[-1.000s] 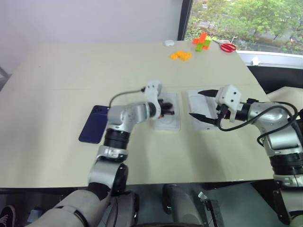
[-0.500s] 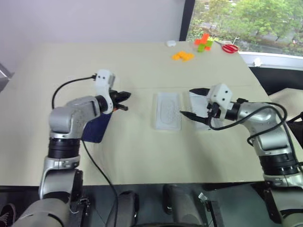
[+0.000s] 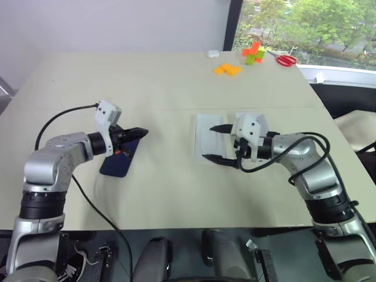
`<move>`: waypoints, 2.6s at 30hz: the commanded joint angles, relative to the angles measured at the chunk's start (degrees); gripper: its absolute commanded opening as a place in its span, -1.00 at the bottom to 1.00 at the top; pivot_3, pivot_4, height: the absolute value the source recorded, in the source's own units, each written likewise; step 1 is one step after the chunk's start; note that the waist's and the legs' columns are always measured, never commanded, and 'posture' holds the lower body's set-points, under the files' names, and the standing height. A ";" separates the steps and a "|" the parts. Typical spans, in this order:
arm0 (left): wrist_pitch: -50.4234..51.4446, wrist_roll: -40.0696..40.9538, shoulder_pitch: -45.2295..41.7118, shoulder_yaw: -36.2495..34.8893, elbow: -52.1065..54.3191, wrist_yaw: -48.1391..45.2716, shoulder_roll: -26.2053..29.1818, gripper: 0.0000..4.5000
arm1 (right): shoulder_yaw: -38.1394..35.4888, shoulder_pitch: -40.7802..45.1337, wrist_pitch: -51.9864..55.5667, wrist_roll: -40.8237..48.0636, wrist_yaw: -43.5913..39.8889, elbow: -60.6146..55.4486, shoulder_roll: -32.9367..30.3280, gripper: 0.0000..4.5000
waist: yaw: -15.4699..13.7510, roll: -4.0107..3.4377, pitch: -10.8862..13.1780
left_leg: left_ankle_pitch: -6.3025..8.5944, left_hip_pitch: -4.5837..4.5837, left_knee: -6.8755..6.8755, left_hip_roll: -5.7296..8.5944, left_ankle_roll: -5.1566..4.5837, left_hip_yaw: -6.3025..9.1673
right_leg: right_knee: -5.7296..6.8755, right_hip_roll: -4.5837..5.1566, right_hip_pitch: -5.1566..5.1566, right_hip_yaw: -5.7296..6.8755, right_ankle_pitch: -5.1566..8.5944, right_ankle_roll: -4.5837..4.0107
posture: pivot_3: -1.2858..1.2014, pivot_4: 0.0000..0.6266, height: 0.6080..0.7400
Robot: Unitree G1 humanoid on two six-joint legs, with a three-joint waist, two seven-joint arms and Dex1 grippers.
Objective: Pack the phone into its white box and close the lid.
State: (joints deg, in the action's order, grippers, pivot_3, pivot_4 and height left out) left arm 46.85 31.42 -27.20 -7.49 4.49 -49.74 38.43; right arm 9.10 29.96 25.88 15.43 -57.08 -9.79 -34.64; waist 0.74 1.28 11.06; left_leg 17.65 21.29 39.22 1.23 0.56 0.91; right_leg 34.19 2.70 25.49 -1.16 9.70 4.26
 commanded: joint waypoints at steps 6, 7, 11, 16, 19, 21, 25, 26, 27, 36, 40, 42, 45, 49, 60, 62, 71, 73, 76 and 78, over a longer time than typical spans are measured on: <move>1.49 6.31 3.05 -4.07 5.34 -2.47 1.80 -0.37 | -0.95 3.35 -1.13 -0.53 1.73 -0.02 0.50 1.00 | 0.04 0.00 0.00 | 0.00 0.01 -0.01 -0.02 0.00 0.06 | 0.01 -0.03 0.00 0.05 0.00 0.00 | 0.03 -0.52 1.00; 2.62 7.74 2.97 -4.78 5.30 -2.89 2.15 -0.18 | -0.44 3.11 -1.60 -0.87 1.37 0.12 0.36 1.00 | 0.05 0.00 0.00 | 0.00 0.00 -0.01 -0.02 -0.01 0.06 | 0.01 -0.03 0.00 0.05 0.00 0.00 | 0.03 -0.52 1.00; 1.60 10.08 3.70 -6.37 6.41 -5.92 3.61 0.72 | -0.11 3.01 -0.65 -0.27 1.34 0.07 0.87 1.00 | 0.08 0.00 0.00 | 0.00 -0.01 0.00 -0.02 -0.01 0.05 | 0.01 -0.04 0.00 0.05 0.01 0.00 | 0.03 -0.52 1.00; -1.31 9.62 5.65 -6.69 5.63 -9.06 6.16 0.98 | 0.07 3.69 1.18 -0.14 1.19 0.64 0.89 1.00 | 0.17 -0.01 0.00 | 0.01 0.00 -0.01 -0.04 -0.01 0.02 | 0.01 -0.05 0.02 0.05 0.01 0.00 | 0.03 -0.52 1.00; -4.29 8.77 5.92 -6.84 6.30 -8.85 6.24 0.98 | 1.74 3.72 2.23 -0.70 0.15 0.47 0.55 1.00 | 0.05 0.00 0.00 | 0.01 0.00 -0.01 -0.04 -0.01 0.03 | 0.00 -0.04 0.00 0.05 0.01 -0.01 | 0.03 -0.52 1.00; -3.67 9.78 5.87 -7.37 5.84 -8.73 6.31 0.98 | 1.61 4.49 3.27 0.01 0.63 0.13 1.48 1.00 | 0.04 0.00 0.00 | 0.01 0.01 -0.01 -0.04 -0.01 0.03 | -0.01 -0.04 0.00 0.06 0.01 -0.01 | 0.03 -0.52 1.00; -5.20 4.57 5.67 -7.43 -1.27 -4.75 7.90 0.98 | 1.08 6.92 1.70 -0.67 3.11 1.06 4.11 1.00 | 0.38 -0.01 0.00 | 0.01 -0.02 -0.01 -0.05 -0.01 -0.01 | 0.00 -0.05 0.02 0.04 0.01 0.00 | 0.03 -0.52 1.00; -5.27 4.41 5.45 -7.69 -2.18 -4.25 7.94 0.98 | 1.21 7.17 0.43 -1.43 3.80 1.46 4.62 1.00 | 0.42 -0.01 0.00 | 0.01 -0.04 -0.01 -0.06 -0.02 -0.01 | 0.02 -0.07 0.02 0.04 0.01 0.00 | 0.03 -0.52 1.00; -5.57 4.27 5.32 -7.79 -2.66 -4.05 7.94 0.98 | 1.29 7.31 -0.38 -1.87 4.23 1.75 4.93 1.00 | 0.36 -0.01 0.00 | 0.01 -0.04 -0.01 -0.09 -0.02 -0.01 | 0.02 -0.11 0.02 0.05 0.01 0.00 | 0.03 -0.52 1.00; 9.18 7.82 -1.26 -13.45 -16.46 3.43 10.91 1.00 | 9.08 9.53 -14.17 -13.65 13.79 8.95 15.20 0.75 | 0.39 0.01 0.01 | 0.01 0.04 -0.01 -0.03 -0.01 0.08 | 0.08 -0.03 0.09 0.11 0.00 0.00 | 0.03 -0.52 1.00; 9.16 4.00 -2.64 -11.64 -21.69 4.79 13.02 1.00 | 10.83 10.07 -18.93 -18.38 17.38 12.08 17.09 -0.05 | 0.35 0.02 0.00 | 0.01 0.03 -0.04 -0.01 -0.01 0.11 | 0.07 -0.02 0.10 0.14 0.00 -0.01 | 0.03 -0.52 1.00; 10.44 3.62 -3.54 -11.82 -24.43 5.02 13.24 1.00 | 12.03 10.31 -21.16 -20.80 19.76 12.83 18.87 -0.53 | 0.30 0.02 0.00 | 0.01 0.06 -0.06 -0.01 0.00 0.16 | 0.08 -0.02 0.11 0.17 -0.01 -0.01 | 0.03 -0.52 1.00; 10.53 2.52 -4.79 -11.53 -29.58 4.02 13.77 1.00 | 14.91 9.98 -24.92 -25.52 22.33 14.91 20.25 -0.99 | 0.39 0.02 0.00 | 0.01 0.08 -0.06 -0.01 0.01 0.18 | 0.09 -0.02 0.13 0.18 -0.02 -0.03 | 0.03 -0.52 1.00; 11.95 1.26 -6.19 -8.93 -33.79 1.08 14.36 1.00 | 18.76 9.92 -29.98 -30.06 23.82 18.13 21.69 -0.99 | 0.48 0.03 0.00 | 0.01 0.07 -0.06 0.02 0.01 0.16 | 0.10 -0.01 0.13 0.18 -0.02 -0.03 | 0.03 -0.52 1.00; 27.01 1.55 -12.08 2.95 -41.56 -12.52 14.96 1.00 | 20.05 9.55 -32.91 -32.69 23.89 21.58 24.71 -0.99 | 0.46 0.06 -0.02 | -0.02 0.05 -0.05 0.07 0.04 0.17 | 0.16 -0.04 0.10 0.18 -0.02 -0.03 | 0.03 -0.52 1.00; 26.69 0.41 -11.71 6.04 -41.93 -15.21 14.46 1.00 | 20.18 8.99 -33.11 -32.54 23.23 21.24 24.49 -0.99 | 0.47 0.04 -0.03 | -0.02 0.04 -0.05 0.07 0.04 0.17 | 0.17 -0.05 0.10 0.18 -0.01 -0.03 | 0.03 -0.52 1.00; 28.65 0.15 -12.85 8.00 -42.73 -18.06 9.62 1.00 | 21.14 9.71 -35.67 -35.50 23.52 24.41 23.92 -0.99 | -0.03 0.02 -0.07 | -0.02 -0.14 -0.03 0.12 0.04 0.21 | 0.15 0.01 -0.12 0.18 0.00 -0.03 | 0.03 -0.52 1.00; 28.78 -0.04 -13.15 7.37 -43.09 -17.67 8.69 1.00 | 21.79 10.46 -37.29 -37.18 24.20 26.74 23.76 -0.99 | -0.09 0.02 -0.07 | -0.02 -0.14 -0.03 0.15 0.04 0.21 | 0.15 0.04 -0.13 0.17 0.00 -0.03 | 0.03 -0.52 1.00; 28.33 -0.86 -13.51 6.36 -44.10 -16.02 7.71 1.00 | 23.89 11.86 -39.54 -41.32 25.92 31.02 23.74 -0.99 | -0.07 0.02 -0.07 | -0.02 -0.14 -0.03 0.18 0.04 0.22 | 0.16 0.07 -0.13 0.17 0.00 -0.03 | 0.03 -0.52 1.00; 28.02 -1.12 -13.59 5.83 -44.26 -15.50 7.52 1.00 | 25.00 13.05 -40.33 -43.46 26.98 33.66 24.38 -0.99 | -0.03 0.01 -0.08 | -0.03 -0.16 -0.03 0.18 0.04 0.22 | 0.17 0.06 -0.13 0.17 0.00 -0.03 | 0.03 -0.52 1.00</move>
State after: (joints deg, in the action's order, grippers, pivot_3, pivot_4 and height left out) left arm 73.81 31.36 -41.44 -3.33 -38.72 -66.65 47.72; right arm 33.43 41.13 -12.96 -26.49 -31.53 23.52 -11.10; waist 0.71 1.28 10.98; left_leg 17.62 21.13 39.19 1.41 0.61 1.14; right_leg 34.37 2.75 25.36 -0.98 9.70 4.23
